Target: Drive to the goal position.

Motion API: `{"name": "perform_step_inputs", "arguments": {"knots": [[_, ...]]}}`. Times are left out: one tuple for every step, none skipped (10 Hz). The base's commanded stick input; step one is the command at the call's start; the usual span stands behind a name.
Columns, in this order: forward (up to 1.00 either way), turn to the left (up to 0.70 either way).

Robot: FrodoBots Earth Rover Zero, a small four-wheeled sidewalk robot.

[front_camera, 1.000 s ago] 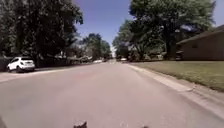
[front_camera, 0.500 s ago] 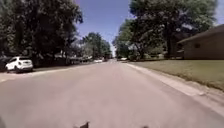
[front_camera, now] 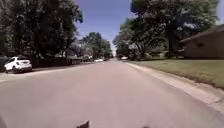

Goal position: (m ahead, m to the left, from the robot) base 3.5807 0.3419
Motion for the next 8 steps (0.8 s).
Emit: {"name": "perform_step_inputs", "arguments": {"knots": [[0.70,0.00],[0.70,0.00],[0.70,0.00],[0.70,0.00],[0.70,-0.07],[0.70,-0.15],[0.70,-0.22],[0.70,-0.29]]}}
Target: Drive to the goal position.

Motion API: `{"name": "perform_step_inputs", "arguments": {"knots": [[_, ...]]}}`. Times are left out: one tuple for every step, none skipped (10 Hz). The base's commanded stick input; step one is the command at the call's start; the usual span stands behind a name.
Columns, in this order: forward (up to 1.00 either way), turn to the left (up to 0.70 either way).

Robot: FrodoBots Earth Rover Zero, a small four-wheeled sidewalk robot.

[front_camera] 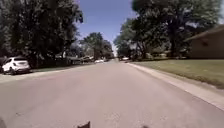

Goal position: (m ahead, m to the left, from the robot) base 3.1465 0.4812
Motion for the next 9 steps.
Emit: {"name": "perform_step_inputs", "arguments": {"knots": [[0.70,-0.35],[0.70,-0.35],[0.70,-0.35],[0.70,-0.22],[0.70,-0.08],[0.70,0.00],[0.70,0.00],[0.70,0.00],[0.70,0.00]]}}
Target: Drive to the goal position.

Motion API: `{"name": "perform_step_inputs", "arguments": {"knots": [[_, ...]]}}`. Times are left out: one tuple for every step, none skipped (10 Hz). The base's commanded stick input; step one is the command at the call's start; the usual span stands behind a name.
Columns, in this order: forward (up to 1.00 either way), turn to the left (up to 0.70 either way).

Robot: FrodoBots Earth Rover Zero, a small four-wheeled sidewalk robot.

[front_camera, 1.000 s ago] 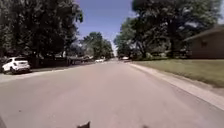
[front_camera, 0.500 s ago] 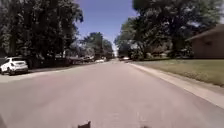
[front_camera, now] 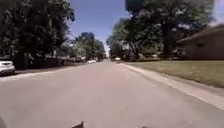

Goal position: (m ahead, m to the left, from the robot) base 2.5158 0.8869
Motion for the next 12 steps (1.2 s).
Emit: {"name": "perform_step_inputs", "arguments": {"knots": [[0.70,0.00],[0.70,0.00],[0.70,0.00],[0.70,0.00],[0.70,0.00],[0.70,0.00],[0.70,0.00],[0.70,0.00],[0.70,0.00],[0.70,0.00],[0.70,0.00],[0.70,0.00]]}}
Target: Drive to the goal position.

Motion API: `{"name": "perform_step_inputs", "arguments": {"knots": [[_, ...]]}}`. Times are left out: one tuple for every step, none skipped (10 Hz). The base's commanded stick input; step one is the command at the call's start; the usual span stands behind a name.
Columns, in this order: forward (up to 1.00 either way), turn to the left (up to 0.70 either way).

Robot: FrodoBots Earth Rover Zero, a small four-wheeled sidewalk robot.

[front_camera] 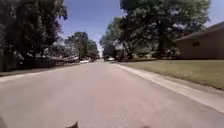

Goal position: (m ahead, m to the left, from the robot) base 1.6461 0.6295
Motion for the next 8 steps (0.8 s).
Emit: {"name": "perform_step_inputs", "arguments": {"knots": [[0.70,0.00],[0.70,0.00],[0.70,0.00],[0.70,0.00],[0.70,0.00],[0.70,0.00],[0.70,0.00],[0.70,0.00]]}}
